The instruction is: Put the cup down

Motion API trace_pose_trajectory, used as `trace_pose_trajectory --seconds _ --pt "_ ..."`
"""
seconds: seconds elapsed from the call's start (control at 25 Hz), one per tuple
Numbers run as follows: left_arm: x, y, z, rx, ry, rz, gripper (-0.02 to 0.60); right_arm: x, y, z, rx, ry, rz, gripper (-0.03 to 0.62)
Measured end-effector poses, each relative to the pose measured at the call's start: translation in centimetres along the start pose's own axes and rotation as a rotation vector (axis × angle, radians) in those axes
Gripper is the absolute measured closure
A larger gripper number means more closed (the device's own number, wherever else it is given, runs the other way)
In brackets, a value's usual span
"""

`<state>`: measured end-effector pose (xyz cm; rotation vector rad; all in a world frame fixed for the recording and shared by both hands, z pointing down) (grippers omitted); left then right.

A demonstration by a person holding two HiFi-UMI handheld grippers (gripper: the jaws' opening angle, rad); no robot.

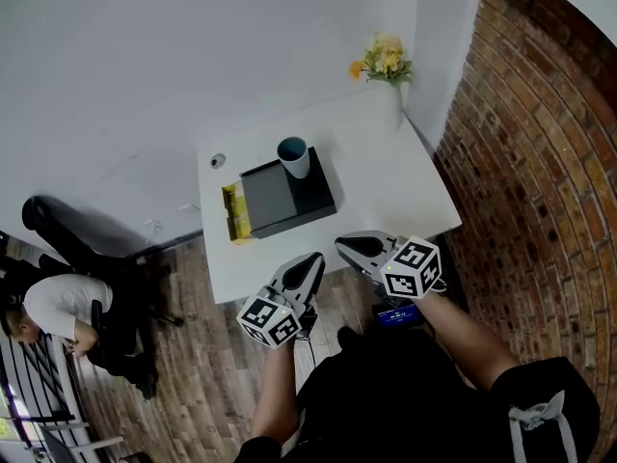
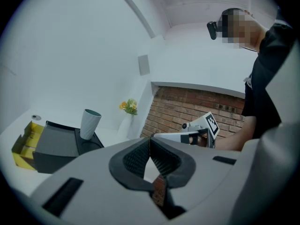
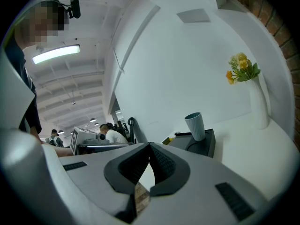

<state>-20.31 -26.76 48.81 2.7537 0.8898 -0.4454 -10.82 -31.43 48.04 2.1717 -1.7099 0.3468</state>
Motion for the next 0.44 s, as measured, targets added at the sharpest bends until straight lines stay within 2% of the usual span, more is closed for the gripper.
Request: trace_pose_trajectory --seconds 0.44 --pt "-0.07 0.01 0.13 0.004 -0.005 -0.003 0.574 0.24 -0.03 -0.04 0.000 0.007 -0.008 0.582"
Point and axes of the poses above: the fingertips, and each gripper's own axes: y forward along the fingers, x to its right, z out of its top, the point moved 4 cm from there along -y, backward along the fingers, and after that the axes turned 5 degrees about z, right-handed, at the moved point
